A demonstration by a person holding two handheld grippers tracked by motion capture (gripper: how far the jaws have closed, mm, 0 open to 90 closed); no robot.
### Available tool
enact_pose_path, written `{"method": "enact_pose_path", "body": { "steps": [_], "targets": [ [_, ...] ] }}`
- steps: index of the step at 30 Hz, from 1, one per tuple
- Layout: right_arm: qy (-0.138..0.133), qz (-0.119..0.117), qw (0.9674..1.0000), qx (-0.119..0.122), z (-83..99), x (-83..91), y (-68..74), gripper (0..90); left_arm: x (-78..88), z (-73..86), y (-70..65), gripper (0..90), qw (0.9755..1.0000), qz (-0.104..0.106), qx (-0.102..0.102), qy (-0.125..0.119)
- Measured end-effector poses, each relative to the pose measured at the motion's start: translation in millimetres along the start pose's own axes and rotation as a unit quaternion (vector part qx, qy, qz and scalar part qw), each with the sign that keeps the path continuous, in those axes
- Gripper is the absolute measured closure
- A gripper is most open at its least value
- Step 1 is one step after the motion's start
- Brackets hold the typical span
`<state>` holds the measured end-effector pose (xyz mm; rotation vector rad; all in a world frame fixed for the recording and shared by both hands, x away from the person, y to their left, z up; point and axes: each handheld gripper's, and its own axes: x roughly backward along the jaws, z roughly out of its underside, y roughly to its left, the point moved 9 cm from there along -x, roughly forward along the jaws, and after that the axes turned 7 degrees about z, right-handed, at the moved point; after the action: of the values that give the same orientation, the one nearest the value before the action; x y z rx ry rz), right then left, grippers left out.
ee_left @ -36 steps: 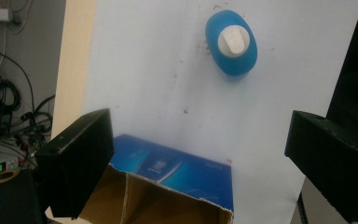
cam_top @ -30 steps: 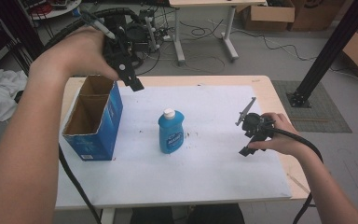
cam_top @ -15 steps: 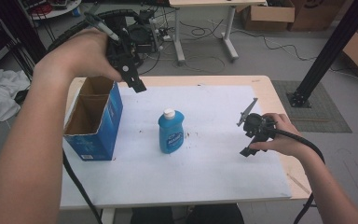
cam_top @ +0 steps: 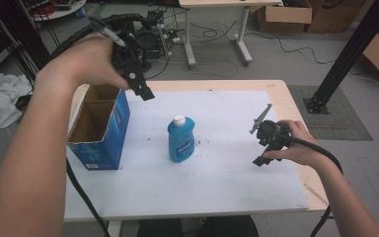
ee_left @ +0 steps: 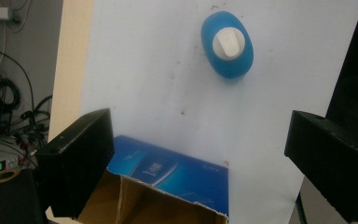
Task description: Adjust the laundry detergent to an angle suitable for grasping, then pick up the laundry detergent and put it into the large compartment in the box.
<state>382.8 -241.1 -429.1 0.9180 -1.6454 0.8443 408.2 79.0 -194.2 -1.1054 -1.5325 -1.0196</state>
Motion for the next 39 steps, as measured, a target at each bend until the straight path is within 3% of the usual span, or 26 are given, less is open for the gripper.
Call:
{"method": "enact_pose_path", "body": {
  "steps": [39],
  "targets": [
    [-0.003, -0.002, 1.0000, -0.003, 3.5, -2.6, -2.3, 17.2, -5.4, -2.0, -0.8, 8.9, 1.0000, 0.003, 0.002, 0.006]
  ]
}}
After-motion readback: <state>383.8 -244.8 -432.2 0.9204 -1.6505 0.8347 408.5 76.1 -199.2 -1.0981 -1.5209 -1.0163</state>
